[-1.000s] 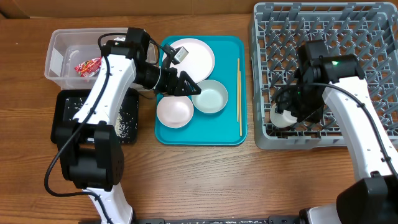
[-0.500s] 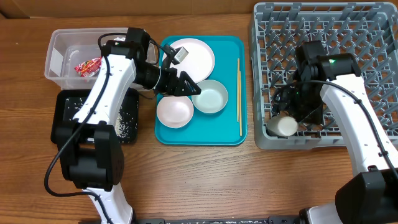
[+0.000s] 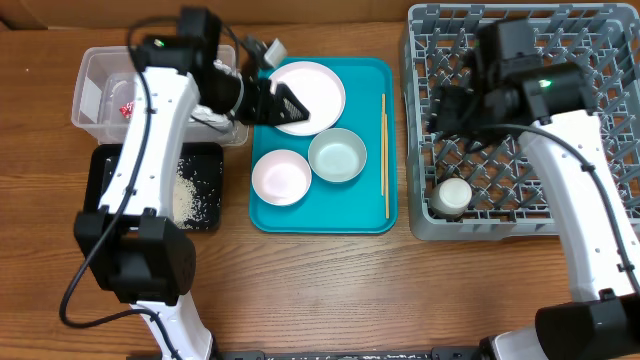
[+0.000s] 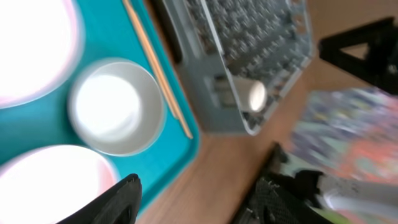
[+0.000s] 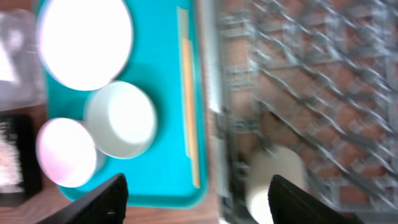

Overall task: Sort waste into correct bins and load items into the dishwasher
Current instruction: 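Reach the right gripper to the grey bowl on the teal tray, then grasp the grey bowl with the right gripper and lift toward the rack, then set the grey bowl upright in the rack's back row and release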

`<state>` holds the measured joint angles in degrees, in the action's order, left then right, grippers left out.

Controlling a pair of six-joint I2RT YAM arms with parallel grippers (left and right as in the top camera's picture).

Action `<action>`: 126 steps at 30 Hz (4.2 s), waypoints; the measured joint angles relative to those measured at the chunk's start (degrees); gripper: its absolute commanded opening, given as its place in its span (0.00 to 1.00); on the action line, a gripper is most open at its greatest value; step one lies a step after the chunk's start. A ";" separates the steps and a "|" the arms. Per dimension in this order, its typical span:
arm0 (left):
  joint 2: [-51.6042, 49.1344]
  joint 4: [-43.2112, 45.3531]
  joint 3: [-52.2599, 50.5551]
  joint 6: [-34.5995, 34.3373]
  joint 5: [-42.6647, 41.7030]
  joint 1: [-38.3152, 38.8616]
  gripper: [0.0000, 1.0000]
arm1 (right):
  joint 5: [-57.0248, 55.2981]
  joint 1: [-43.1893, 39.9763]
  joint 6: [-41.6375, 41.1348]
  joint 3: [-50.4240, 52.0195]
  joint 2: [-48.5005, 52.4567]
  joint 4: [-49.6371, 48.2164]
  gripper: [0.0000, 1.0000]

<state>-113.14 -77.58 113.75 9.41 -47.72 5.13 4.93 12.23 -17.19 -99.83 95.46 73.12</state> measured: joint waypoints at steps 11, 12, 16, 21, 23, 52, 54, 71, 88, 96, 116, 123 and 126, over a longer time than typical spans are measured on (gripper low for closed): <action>0.04 -6.08 18.62 -11.98 33.33 -0.02 1.00 | -0.26 12.83 -1.27 -0.02 14.03 -11.67 0.64; 0.04 -6.27 18.62 -12.68 34.91 -0.02 1.00 | -0.48 13.03 -1.01 -0.02 15.61 -11.76 0.63; 0.00 -6.64 18.62 -13.79 39.82 -0.02 1.00 | -1.33 12.87 0.42 0.02 21.77 -11.80 0.63; -0.02 -6.62 18.62 -13.99 44.70 -0.02 1.00 | -1.60 12.83 3.15 0.04 26.12 -11.85 0.50; -0.02 -6.62 18.62 -13.99 45.68 -0.02 1.00 | -1.84 12.83 4.15 0.04 26.95 -12.13 0.41; -0.02 -6.58 18.62 -13.99 47.39 0.02 1.00 | -7.28 12.76 8.20 -4.00 27.63 -8.15 0.04; -0.02 -6.56 18.62 -13.99 47.41 0.02 1.00 | -9.18 12.66 7.89 -8.33 26.95 -6.97 0.04; -0.02 -6.49 18.62 -13.99 47.58 0.02 1.00 | -49.42 2.78 8.02 -19.26 18.25 -32.81 0.04; -0.02 -6.49 18.62 -13.99 47.56 0.02 1.00 | -68.52 -0.09 42.93 -18.82 34.93 -55.32 0.04; -0.02 -6.49 18.62 -13.99 47.58 0.02 1.00 | -69.90 0.68 46.49 -18.51 37.13 -54.14 0.04; -0.02 -6.49 18.62 -13.99 47.58 0.02 1.00 | -69.96 2.58 43.71 -12.11 37.31 -54.05 0.04; -0.02 -6.49 18.62 -13.99 47.58 0.02 1.00 | -70.97 3.78 43.58 -12.11 37.31 -53.96 0.07; -0.02 -6.49 18.62 -13.99 47.58 0.02 1.00 | -70.84 4.66 43.19 -12.11 37.31 -53.51 0.13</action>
<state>-113.16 -84.07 132.38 -4.58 -0.14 5.15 -65.91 16.88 26.00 -111.94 132.77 19.62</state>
